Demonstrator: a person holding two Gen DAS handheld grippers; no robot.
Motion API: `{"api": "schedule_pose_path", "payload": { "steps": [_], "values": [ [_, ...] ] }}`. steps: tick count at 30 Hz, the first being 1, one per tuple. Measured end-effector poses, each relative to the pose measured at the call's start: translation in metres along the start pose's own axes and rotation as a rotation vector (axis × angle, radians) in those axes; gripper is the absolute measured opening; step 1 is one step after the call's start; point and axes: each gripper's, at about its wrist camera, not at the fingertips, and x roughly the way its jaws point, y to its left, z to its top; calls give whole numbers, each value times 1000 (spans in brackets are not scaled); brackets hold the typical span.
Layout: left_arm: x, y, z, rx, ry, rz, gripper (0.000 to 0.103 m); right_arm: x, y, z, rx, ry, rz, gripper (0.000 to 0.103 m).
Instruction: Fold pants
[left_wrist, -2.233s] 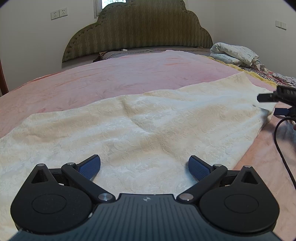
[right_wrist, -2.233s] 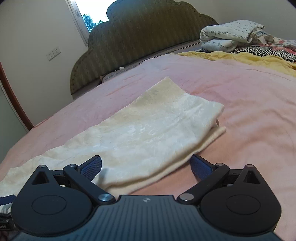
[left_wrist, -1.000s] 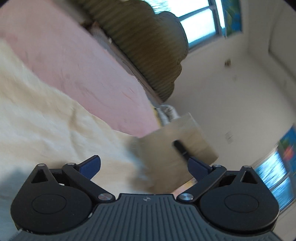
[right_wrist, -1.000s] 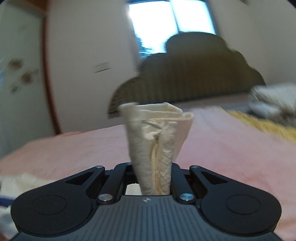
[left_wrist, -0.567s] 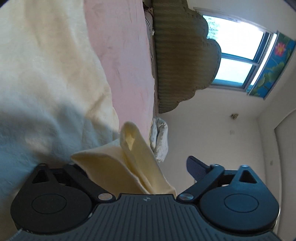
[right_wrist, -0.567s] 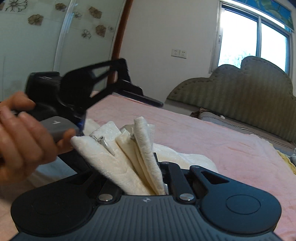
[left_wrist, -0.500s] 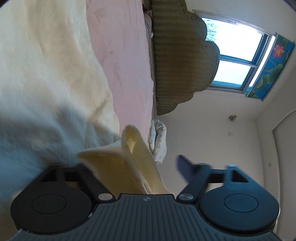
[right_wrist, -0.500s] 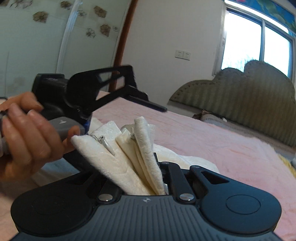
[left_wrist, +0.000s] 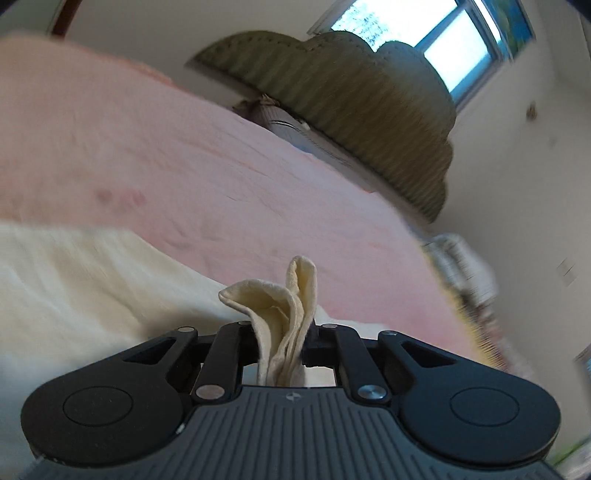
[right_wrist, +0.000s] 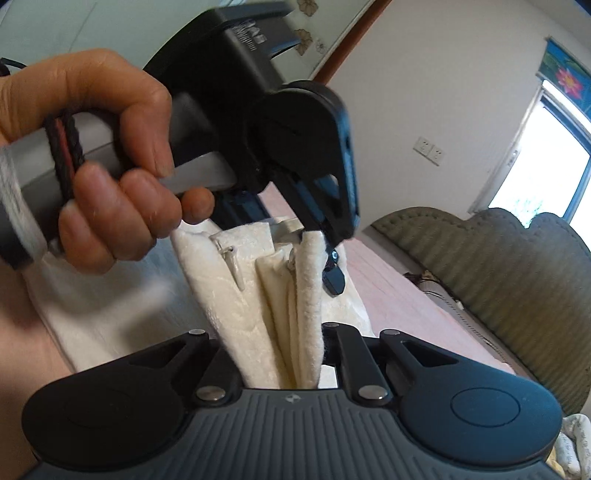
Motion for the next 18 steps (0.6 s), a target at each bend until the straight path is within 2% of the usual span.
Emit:
{"api": "schedule_pose_path", "payload": {
  "steps": [2, 5, 9, 12, 13, 15, 17, 18],
  "values": [
    [8, -6, -5, 81, 13, 73, 12, 11, 2, -1, 0, 23, 31, 9],
    [17, -4, -15, 145, 30, 130, 15, 23, 8, -7, -28, 94, 80, 15],
    [12, 5, -18, 135, 24, 124, 16, 6, 9, -18, -91, 107, 100, 15],
    [13, 3, -19, 154, 32, 133, 17, -21, -13, -26, -39, 117, 212, 17],
    [14, 1, -19, 170, 36, 148, 23, -34, -30, -31, 5, 111, 270, 18],
    [11, -3, -20, 199, 32, 189, 31, -52, -61, -40, 97, 92, 314, 18],
    [5, -4, -20, 210, 10, 235, 46, -66, -94, -52, 197, 84, 260, 18],
    [0, -3, -20, 210, -3, 260, 50, -68, -113, -61, 253, 90, 206, 18]
  ]
}}
